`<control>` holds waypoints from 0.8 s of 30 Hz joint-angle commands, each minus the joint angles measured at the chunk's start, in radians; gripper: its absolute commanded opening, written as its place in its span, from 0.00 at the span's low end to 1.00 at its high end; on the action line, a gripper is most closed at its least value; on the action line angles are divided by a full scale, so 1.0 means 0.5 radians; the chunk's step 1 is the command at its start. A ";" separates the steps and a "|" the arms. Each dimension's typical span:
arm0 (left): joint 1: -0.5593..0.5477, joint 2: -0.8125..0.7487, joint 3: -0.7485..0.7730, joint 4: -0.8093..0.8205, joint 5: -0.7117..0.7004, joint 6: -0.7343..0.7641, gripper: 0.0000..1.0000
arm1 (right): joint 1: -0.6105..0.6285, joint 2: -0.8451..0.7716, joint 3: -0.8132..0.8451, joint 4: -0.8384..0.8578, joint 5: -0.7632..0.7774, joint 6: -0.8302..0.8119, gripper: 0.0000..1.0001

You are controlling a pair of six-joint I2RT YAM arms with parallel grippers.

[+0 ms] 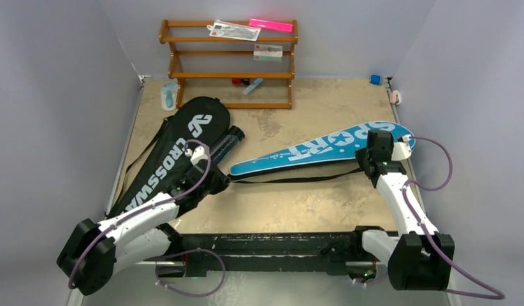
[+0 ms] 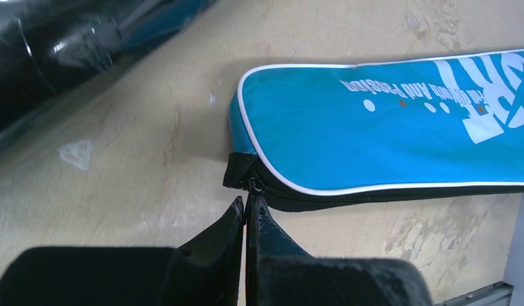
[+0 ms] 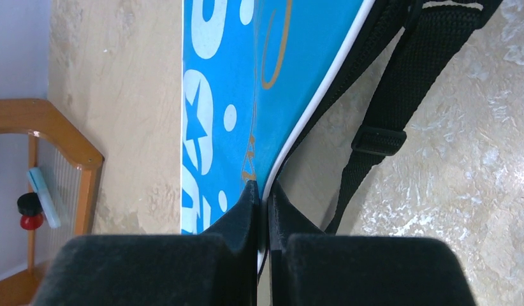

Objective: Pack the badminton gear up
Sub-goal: Zip the racket bag at the center of the board, then place the racket bag at the center of the board.

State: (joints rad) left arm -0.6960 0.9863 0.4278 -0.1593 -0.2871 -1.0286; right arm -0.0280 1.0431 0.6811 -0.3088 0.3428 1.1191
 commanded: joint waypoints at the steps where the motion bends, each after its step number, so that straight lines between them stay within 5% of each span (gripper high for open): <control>1: 0.198 0.165 -0.015 0.239 0.165 0.218 0.00 | -0.045 0.091 0.163 0.166 0.048 -0.107 0.00; 5: 0.201 0.392 0.224 0.227 0.059 0.373 0.00 | -0.048 0.177 0.198 0.426 -0.371 -0.472 0.19; 10: 0.199 0.231 0.256 0.452 0.155 0.665 0.53 | -0.054 0.090 0.139 0.648 -0.753 -0.742 0.85; 12: 0.199 0.149 0.320 0.296 0.061 0.725 0.64 | -0.054 0.034 0.152 0.584 -0.767 -0.855 0.97; 18: 0.199 -0.088 0.430 0.030 -0.339 0.886 0.73 | -0.054 -0.236 0.068 0.570 -0.840 -1.273 0.99; 24: 0.199 -0.252 0.207 0.526 -0.674 1.310 0.72 | -0.051 -0.569 -0.637 1.594 -0.695 -1.318 0.99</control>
State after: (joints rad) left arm -0.6022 0.8822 0.5896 -0.0532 -0.4511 -0.5491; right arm -0.0528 0.8234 0.5697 0.1402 -0.0376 0.5327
